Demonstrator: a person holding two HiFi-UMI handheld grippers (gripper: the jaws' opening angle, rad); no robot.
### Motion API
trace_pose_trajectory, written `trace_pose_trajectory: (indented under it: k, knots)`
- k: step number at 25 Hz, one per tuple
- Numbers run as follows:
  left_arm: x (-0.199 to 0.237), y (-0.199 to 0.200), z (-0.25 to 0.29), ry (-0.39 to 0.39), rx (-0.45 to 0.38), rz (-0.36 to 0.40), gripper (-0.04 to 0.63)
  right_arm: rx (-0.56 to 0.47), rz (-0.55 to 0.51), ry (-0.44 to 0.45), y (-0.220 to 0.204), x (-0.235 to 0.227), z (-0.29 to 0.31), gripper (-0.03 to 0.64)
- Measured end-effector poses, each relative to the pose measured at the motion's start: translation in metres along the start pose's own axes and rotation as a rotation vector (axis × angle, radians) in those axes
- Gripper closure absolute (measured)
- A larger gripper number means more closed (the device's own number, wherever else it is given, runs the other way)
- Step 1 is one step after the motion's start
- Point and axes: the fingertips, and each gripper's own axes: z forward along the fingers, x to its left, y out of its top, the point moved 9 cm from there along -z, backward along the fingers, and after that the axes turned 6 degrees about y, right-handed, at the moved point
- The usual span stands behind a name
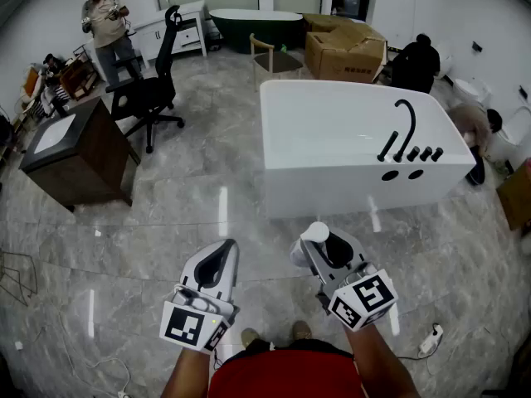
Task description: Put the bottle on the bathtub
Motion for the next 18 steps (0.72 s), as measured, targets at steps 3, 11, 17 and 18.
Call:
trace_pose_trajectory:
  k: [3, 11, 17, 18]
  knots:
    - [0.001, -0.001, -0.001, 0.000, -0.006, -0.002, 0.584, 0.001, -0.010, 0.001, 0.000, 0.002, 0.001, 0.500]
    - [0.015, -0.002, -0.009, 0.007, -0.018, -0.020, 0.584, 0.000, 0.010, 0.005, -0.004, 0.010, 0.005, 0.499]
    - [0.039, -0.001, -0.022, 0.006, -0.025, -0.023, 0.584, 0.019, 0.030, -0.028, -0.009, 0.020, 0.018, 0.499]
    - [0.044, -0.002, -0.024, 0.005, -0.027, -0.024, 0.584, 0.020, 0.036, -0.037, -0.011, 0.021, 0.021, 0.499]
